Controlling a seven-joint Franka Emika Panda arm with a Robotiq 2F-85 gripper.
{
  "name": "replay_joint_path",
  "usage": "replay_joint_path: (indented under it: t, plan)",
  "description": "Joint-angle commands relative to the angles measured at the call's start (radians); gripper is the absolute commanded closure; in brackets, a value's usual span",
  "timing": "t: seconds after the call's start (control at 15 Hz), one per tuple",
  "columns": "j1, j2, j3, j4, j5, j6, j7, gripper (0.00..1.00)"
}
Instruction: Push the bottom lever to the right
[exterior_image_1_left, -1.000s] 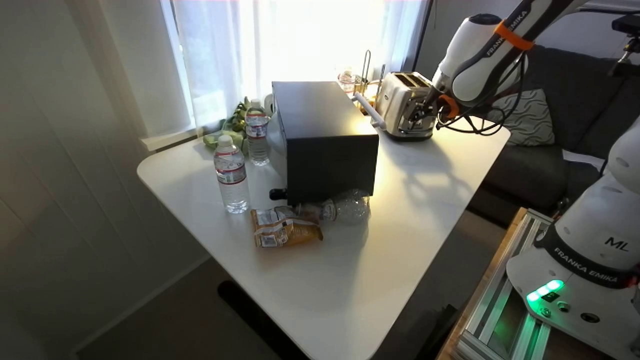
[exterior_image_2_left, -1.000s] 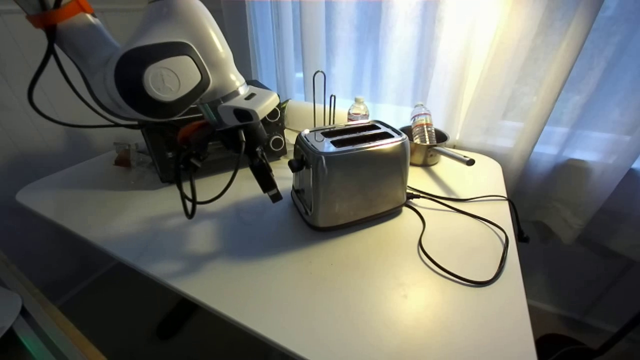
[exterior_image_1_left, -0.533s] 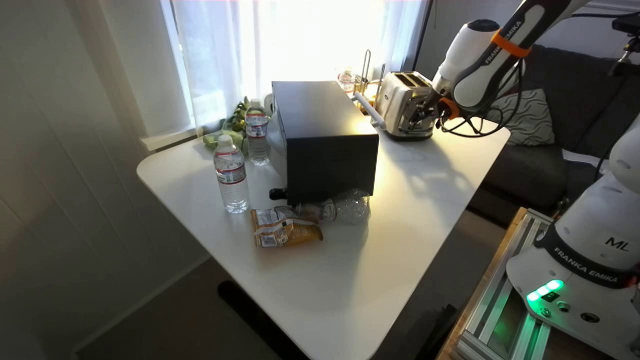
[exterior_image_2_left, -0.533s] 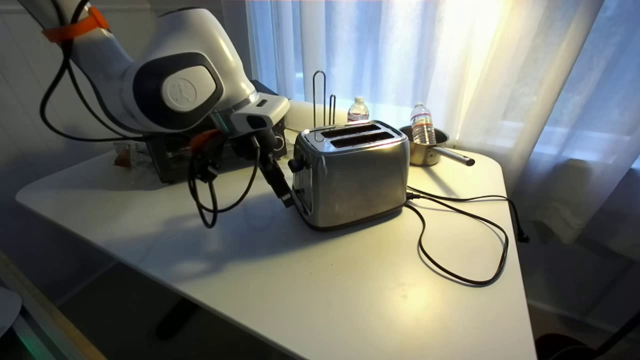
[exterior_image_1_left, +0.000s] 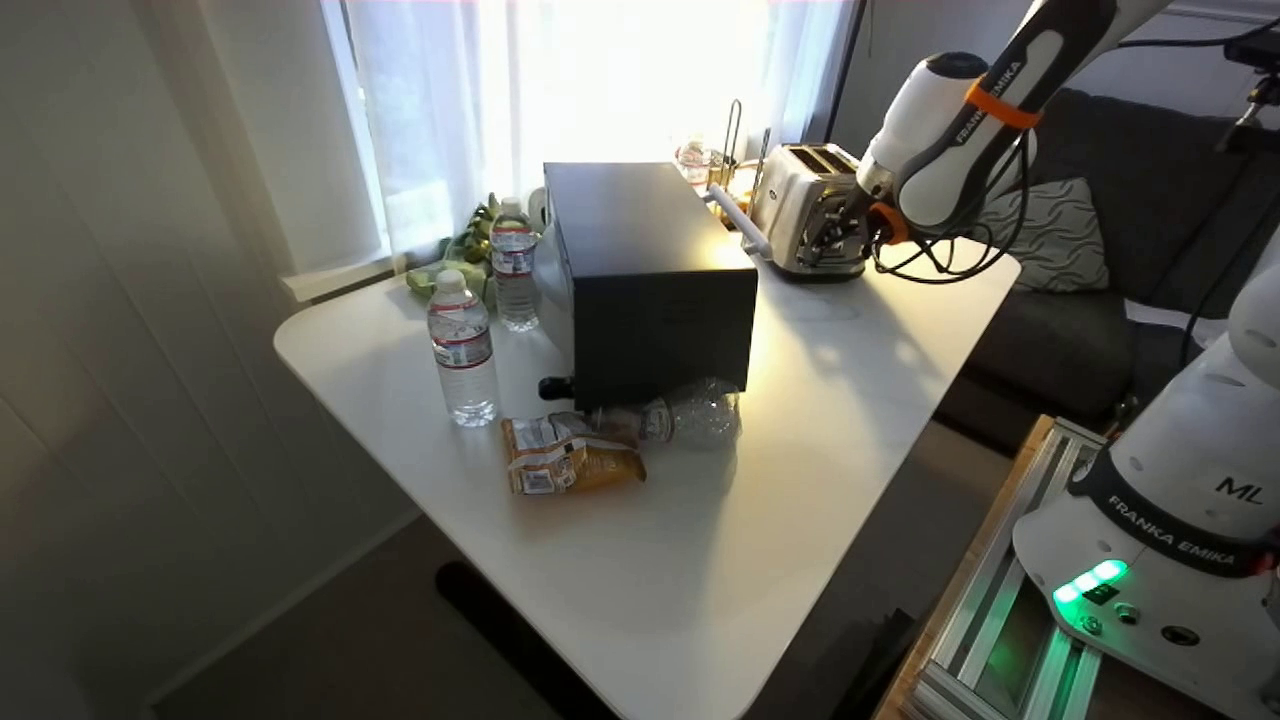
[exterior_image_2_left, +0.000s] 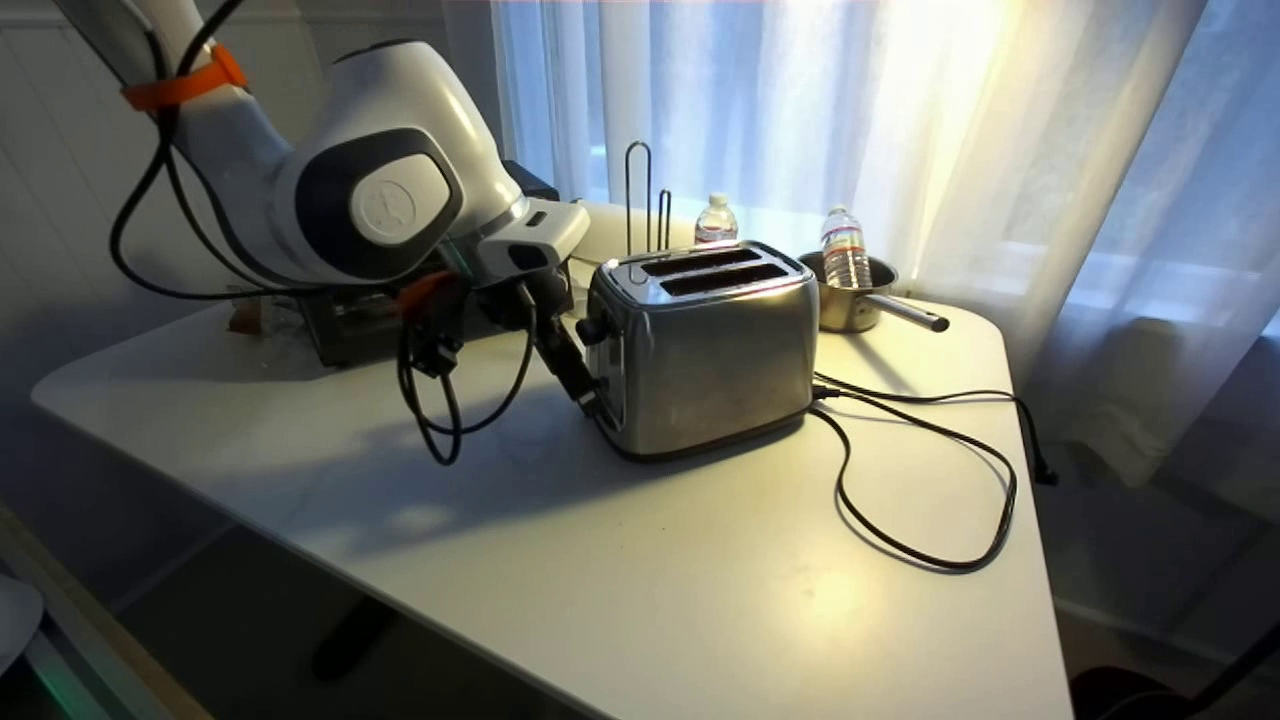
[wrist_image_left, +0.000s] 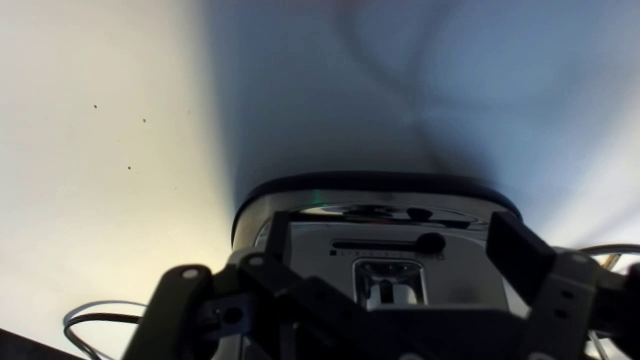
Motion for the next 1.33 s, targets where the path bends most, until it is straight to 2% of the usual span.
replay_joint_path:
  t: [0.0,0.8,1.27]
  plan:
    - [0.057,0.046,-0.059,0.026,-0.013,0.019,0.053,0.0]
    - [0.238,0.117,-0.237,0.055,-0.006,0.058,0.145,0.0]
    - [0.296,0.118,-0.296,0.043,-0.002,0.046,0.141,0.0]
